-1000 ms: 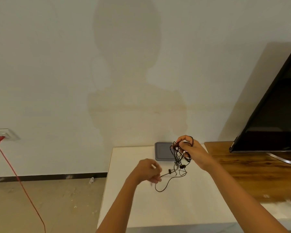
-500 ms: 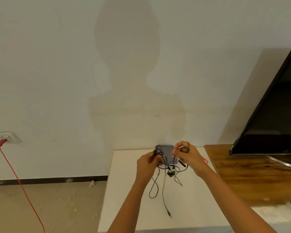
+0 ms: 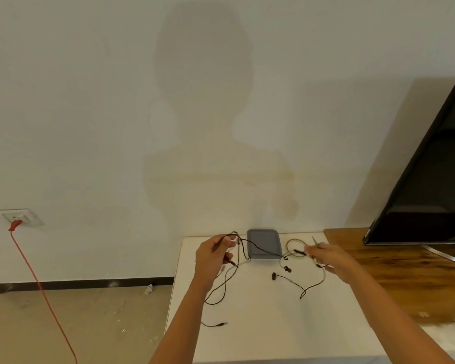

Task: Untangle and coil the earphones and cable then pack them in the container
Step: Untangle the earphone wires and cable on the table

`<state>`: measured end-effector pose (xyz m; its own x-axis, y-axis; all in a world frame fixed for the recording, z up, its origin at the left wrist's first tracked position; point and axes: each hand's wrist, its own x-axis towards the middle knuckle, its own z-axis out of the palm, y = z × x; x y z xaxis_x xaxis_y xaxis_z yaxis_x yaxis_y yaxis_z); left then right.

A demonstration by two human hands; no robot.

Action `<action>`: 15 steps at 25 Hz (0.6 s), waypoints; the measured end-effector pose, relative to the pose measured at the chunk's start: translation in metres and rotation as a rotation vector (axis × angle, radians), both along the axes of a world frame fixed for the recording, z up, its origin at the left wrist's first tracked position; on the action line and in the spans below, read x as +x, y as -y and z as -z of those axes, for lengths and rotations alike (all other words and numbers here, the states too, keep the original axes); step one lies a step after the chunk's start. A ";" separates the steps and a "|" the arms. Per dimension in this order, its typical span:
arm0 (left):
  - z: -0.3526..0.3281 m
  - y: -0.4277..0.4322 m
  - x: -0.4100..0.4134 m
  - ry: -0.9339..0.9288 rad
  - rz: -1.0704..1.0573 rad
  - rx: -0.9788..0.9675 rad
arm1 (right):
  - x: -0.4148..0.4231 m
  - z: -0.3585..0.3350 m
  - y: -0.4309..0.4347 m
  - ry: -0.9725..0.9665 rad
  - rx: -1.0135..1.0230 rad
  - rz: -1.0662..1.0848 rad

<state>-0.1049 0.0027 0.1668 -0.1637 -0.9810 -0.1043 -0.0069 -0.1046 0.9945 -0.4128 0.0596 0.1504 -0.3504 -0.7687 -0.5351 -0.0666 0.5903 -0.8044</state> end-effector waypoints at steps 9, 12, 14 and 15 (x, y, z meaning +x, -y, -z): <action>-0.015 -0.006 -0.012 0.039 -0.012 -0.065 | 0.078 -0.003 0.015 -0.461 -0.370 -0.360; -0.033 -0.006 -0.015 0.029 0.007 -0.135 | 0.104 0.007 0.021 -0.298 -0.305 -0.601; -0.047 -0.006 -0.015 0.010 0.049 -0.188 | 0.114 0.017 0.023 -0.237 -0.290 -0.689; -0.055 -0.005 -0.015 -0.005 0.067 -0.210 | 0.117 0.023 0.024 -0.252 -0.283 -0.708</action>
